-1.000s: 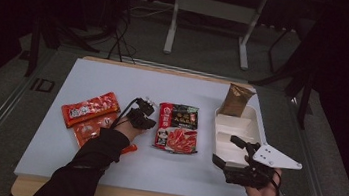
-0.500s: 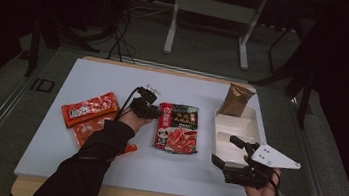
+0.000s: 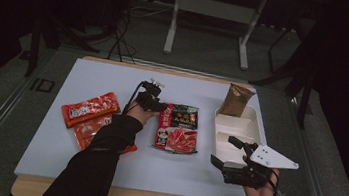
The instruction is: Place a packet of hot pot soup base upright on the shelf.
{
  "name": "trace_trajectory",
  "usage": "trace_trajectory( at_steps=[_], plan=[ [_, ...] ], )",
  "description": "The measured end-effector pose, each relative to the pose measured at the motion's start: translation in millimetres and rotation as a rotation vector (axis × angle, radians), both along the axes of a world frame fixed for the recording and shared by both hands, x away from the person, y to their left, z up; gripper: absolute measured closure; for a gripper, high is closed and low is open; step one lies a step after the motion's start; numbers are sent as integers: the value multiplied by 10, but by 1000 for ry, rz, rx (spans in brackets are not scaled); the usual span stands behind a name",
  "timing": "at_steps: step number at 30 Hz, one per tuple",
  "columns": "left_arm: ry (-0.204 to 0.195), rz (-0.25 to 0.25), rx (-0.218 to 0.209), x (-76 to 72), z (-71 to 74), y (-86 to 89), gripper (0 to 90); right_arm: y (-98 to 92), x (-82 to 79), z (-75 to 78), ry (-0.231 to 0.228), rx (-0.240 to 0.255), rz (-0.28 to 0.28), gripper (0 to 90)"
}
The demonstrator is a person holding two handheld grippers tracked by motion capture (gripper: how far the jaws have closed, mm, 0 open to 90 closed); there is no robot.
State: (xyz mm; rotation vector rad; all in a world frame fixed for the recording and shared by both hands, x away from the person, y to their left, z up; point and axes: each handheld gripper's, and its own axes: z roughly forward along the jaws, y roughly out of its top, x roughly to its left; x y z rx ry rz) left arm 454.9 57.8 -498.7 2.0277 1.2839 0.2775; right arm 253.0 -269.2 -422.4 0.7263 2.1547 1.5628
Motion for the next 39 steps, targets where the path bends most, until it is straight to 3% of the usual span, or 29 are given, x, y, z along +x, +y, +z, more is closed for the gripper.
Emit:
trace_trajectory(
  at_steps=[8,15,22,24,30,33,34,39],
  plan=[
    [51,37,40,55,-161,-103,525,3,9,-22,1,-3,3,147],
    [93,73,-3,110,-273,-88,510,24,9,-29,0,-9,12,147],
    [105,96,-36,115,-357,-106,548,40,18,-46,9,-14,16,147],
    [85,62,6,89,-356,-147,580,43,20,-49,11,-14,16,147],
    [42,22,73,49,-353,-235,770,66,27,-62,14,-22,23,147],
    [47,16,61,57,-339,-244,796,69,28,-63,15,-24,25,147],
    [42,12,64,50,-329,-259,836,74,34,-71,18,-22,25,147],
    [16,-4,52,6,-232,-285,871,64,38,-67,17,-23,26,147]
  ],
)
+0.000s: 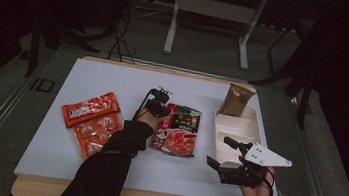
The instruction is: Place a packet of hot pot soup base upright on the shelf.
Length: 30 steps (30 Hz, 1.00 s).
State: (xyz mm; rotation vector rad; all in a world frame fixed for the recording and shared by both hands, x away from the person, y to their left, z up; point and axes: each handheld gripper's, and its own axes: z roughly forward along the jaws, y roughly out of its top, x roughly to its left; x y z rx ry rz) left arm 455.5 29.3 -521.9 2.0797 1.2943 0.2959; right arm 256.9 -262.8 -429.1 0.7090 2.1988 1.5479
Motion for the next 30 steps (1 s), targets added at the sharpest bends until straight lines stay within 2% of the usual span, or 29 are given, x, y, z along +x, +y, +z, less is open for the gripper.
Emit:
trace_trajectory(
  at_steps=[2,7,10,17,18,22,23,24,26,30],
  plan=[
    [-16,-6,-12,-30,53,15,874,-9,-1,6,0,1,-4,147],
    [-64,-8,-74,-133,208,61,880,-13,-6,22,-9,1,-12,147],
    [-107,-12,-86,-219,293,52,880,-10,-8,28,-12,-1,-17,147],
    [-150,-37,-103,-376,453,70,881,-24,-8,48,-4,-2,-48,150],
    [-167,-45,-105,-427,496,64,881,-31,-8,55,-3,3,-49,149],
    [-196,-57,-112,-524,550,65,881,-59,-22,87,-57,4,-62,148],
    [-196,-57,-112,-524,550,65,881,-59,-22,87,-57,4,-62,148],
    [-207,-65,-126,-564,576,70,881,-64,-24,94,-64,4,-61,147],
    [-235,-63,-124,-623,598,74,880,-76,-28,114,-93,-10,-71,148],
    [-274,-114,-136,-692,656,76,878,-95,-37,146,-112,-6,-80,148]
  ],
)
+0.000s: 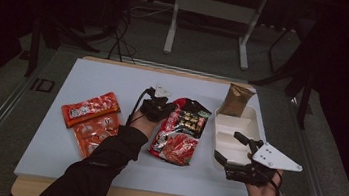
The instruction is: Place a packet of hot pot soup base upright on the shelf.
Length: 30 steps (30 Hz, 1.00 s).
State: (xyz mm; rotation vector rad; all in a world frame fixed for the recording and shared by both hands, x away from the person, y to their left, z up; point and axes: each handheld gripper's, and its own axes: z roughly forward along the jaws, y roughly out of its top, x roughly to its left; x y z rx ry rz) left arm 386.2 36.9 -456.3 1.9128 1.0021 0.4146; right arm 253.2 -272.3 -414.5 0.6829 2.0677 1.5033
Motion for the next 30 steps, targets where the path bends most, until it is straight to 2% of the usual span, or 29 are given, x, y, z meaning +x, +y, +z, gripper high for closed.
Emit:
trace_trajectory(
  at_steps=[2,5,7,11,13,15,17,18,19,22,23,24,30],
  plan=[
    [-2,-5,-15,-32,27,4,878,-7,-2,18,-1,0,-13,148],
    [-15,-14,-40,-91,77,17,879,-20,-7,41,24,0,-20,139],
    [-34,-21,-62,-137,112,31,879,-28,-8,43,37,12,-18,129],
    [-60,-38,-78,-205,166,45,879,-25,-8,31,46,17,-36,105],
    [-85,-57,-100,-281,248,79,877,-32,-2,27,53,32,-49,95],
    [-102,-61,-107,-335,302,109,877,-46,10,31,64,46,-70,95],
    [-109,-63,-110,-359,323,125,877,-54,14,33,73,44,-60,96],
    [-119,-54,-116,-393,355,172,877,-58,14,34,71,40,-75,96],
    [-122,-50,-117,-403,368,197,877,-69,26,38,87,40,-74,98],
    [-127,-49,-155,-435,396,284,877,-72,43,33,108,34,-83,126],
    [-127,-49,-155,-435,396,284,877,-72,43,33,108,34,-83,126],
    [-136,-60,-183,-460,410,326,877,-69,47,31,108,32,-83,128],
    [-132,-95,-242,-533,434,374,876,-22,66,57,113,44,-73,137]
  ],
)
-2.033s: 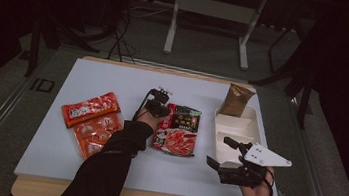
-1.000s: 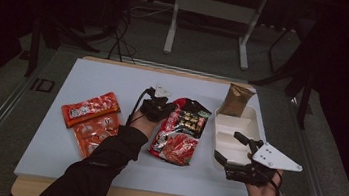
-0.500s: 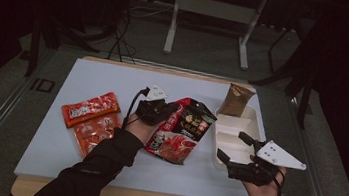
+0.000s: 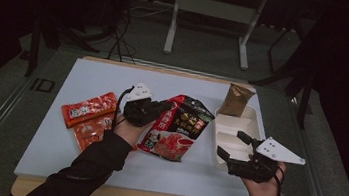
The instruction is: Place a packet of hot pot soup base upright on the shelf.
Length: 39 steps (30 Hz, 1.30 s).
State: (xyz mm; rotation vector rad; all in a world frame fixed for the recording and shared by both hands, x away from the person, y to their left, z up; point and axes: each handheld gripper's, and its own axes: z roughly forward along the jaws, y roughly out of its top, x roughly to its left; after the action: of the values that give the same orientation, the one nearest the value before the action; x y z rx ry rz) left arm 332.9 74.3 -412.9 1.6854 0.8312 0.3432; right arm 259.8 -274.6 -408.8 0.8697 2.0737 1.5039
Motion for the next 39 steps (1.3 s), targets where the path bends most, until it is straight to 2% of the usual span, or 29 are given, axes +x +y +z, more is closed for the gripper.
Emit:
trace_trajectory(
  at_steps=[2,7,10,12,13,15,17,18,20,23,26,28,29,32,34,35,37,39],
  plan=[
    [-11,-11,-15,-28,10,-3,876,14,9,15,9,14,14,139],
    [-41,-73,-72,-77,2,-12,874,40,23,61,11,32,24,174],
    [-39,-94,-104,-98,-5,-27,875,43,38,88,15,40,26,175],
    [-26,-112,-143,-106,-2,-33,875,46,56,100,19,40,27,175],
    [-32,-111,-143,-115,5,-41,875,49,64,103,25,41,23,175],
    [-34,-128,-169,-131,17,-50,875,54,85,105,38,47,26,175],
    [-40,-129,-169,-145,28,-58,875,58,96,106,43,49,28,176],
    [-55,-145,-191,-169,43,-76,875,61,109,106,51,55,36,187],
    [-60,-159,-220,-188,55,-91,875,69,129,127,65,72,57,234],
    [-59,-177,-261,-206,76,-114,875,80,118,174,55,80,79,281],
    [-52,-205,-284,-205,87,-147,875,87,95,225,32,92,85,343],
    [-60,-210,-285,-212,90,-167,875,95,95,247,30,84,89,435],
    [-60,-210,-285,-212,90,-167,875,95,95,247,30,84,89,435],
    [-78,-228,-293,-215,79,-185,874,124,103,251,51,57,126,569],
    [-79,-231,-282,-214,64,-193,873,131,107,255,61,64,143,594],
    [-75,-232,-286,-215,53,-197,872,131,107,262,60,73,151,669],
    [-82,-233,-277,-217,26,-201,872,130,100,280,55,78,149,714],
    [-70,-241,-281,-212,0,-198,870,142,89,298,52,59,138,738]
  ],
)
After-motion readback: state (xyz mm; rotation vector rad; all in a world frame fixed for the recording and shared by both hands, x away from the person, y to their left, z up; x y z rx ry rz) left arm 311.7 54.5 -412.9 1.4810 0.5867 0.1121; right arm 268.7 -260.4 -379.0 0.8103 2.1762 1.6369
